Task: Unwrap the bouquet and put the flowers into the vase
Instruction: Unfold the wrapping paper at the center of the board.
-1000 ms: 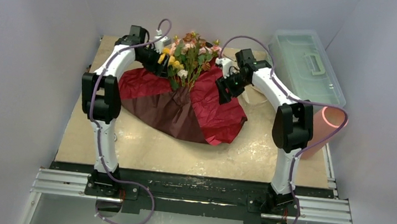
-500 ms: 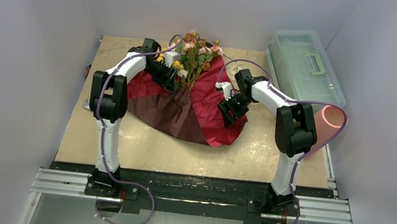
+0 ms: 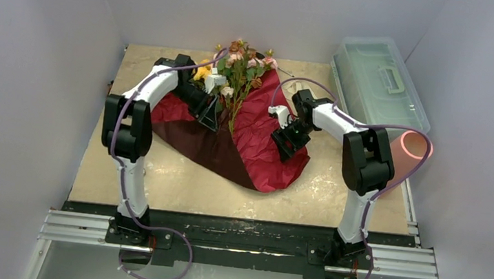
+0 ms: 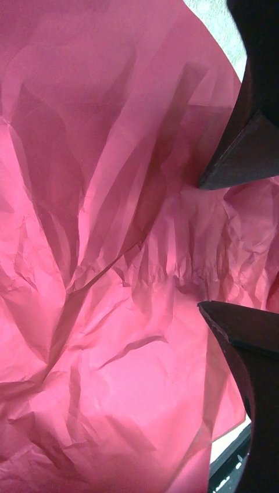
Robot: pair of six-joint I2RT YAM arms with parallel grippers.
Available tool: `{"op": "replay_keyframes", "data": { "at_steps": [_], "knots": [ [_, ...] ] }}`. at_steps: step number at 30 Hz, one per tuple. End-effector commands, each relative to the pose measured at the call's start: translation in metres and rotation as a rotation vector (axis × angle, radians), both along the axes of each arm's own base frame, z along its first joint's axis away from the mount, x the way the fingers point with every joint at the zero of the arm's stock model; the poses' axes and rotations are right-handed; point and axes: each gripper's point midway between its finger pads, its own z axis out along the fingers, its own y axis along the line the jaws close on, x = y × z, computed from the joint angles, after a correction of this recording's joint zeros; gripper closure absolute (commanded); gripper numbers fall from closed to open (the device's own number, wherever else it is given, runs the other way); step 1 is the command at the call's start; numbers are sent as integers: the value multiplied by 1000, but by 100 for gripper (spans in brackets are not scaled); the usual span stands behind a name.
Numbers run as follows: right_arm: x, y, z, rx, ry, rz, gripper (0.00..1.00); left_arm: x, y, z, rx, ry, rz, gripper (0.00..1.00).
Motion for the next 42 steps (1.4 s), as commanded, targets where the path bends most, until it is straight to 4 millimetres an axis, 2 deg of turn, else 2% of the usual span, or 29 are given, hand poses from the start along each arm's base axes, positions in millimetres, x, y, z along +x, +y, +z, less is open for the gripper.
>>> {"op": "replay_keyframes", "data": {
  "at_steps": [1,5,7,11,15,19,20,23,25,27,29,32,34,36,39,42],
  "knots": [
    [18,17,34,88,-96,20,26,-49,2,53,-87,-89,-149,43],
    [29,40,69,214,-141,23,26,-70,10,62,-70,-171,-216,43],
    [31,53,85,270,-146,27,26,-83,18,64,-41,-209,-272,39],
    [22,91,112,370,-147,78,28,-102,32,67,2,-263,-338,35],
    [-3,130,120,438,-143,169,32,-118,35,99,-72,-407,-375,30],
    [-29,165,107,451,-154,273,43,-132,28,138,-133,-521,-346,28],
    [-36,173,103,454,-156,299,45,-131,26,150,-149,-525,-312,27],
    [-51,193,88,444,-160,370,49,-112,22,197,-250,-525,-165,27],
    [-60,203,80,437,-159,404,50,-90,28,221,-313,-519,-43,27],
    [-65,211,75,434,-169,430,50,-60,43,230,-296,-530,108,29],
    [-70,219,72,428,-187,458,50,-38,57,221,-217,-555,222,29],
    [-79,229,68,418,-225,507,50,-31,71,187,-110,-537,261,28],
    [-88,235,62,407,-240,538,48,-37,76,158,-66,-493,242,29],
    [-94,239,57,399,-251,556,45,-49,77,138,-70,-468,203,28],
    [-99,244,50,404,-254,548,42,-62,77,125,-137,-468,191,26],
    [-103,246,47,419,-243,528,39,-66,82,115,-166,-480,212,26]
  ]
}}
